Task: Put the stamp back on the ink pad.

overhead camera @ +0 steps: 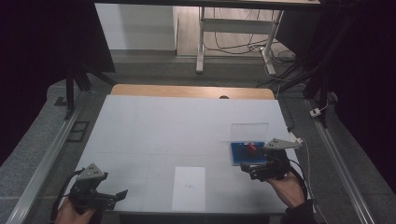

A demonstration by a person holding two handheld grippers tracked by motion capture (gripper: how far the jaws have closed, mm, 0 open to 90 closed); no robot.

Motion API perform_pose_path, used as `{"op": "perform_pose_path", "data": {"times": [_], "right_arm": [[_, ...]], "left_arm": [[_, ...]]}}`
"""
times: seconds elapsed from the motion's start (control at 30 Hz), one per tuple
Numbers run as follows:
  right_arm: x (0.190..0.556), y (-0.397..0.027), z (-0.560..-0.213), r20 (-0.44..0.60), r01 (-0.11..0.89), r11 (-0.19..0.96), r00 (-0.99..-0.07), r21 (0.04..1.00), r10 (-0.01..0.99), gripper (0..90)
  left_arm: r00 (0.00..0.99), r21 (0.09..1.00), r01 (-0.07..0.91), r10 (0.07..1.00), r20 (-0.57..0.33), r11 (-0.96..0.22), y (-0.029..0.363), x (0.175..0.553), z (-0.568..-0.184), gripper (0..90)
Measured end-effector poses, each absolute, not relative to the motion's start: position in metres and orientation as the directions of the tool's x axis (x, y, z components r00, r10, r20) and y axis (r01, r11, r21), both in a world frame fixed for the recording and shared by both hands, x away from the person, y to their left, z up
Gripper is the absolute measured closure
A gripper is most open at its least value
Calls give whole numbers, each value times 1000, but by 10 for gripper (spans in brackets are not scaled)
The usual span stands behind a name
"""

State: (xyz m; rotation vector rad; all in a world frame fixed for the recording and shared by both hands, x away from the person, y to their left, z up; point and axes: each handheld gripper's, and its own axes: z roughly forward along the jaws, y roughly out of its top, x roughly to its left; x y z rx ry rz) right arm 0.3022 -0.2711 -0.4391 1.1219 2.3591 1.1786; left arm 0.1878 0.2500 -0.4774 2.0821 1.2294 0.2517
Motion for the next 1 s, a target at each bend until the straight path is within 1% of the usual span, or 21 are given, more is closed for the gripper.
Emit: {"op": "perform_pose_path", "data": {"times": [0.53,0.77,1.0], "right_arm": [[274,-304,-438,88,522,306,-601,796,794,0],[264,-316,-441,62,520,313,-582,795,811,0],[253,-325,-443,56,534,302,-553,790,831,0]], "left_arm": [[530,650,695,830,-174,-307,250,188,-477,19],[528,649,697,831,-175,-305,250,188,-477,19],[529,650,695,831,-175,-306,250,188,-477,19]]}}
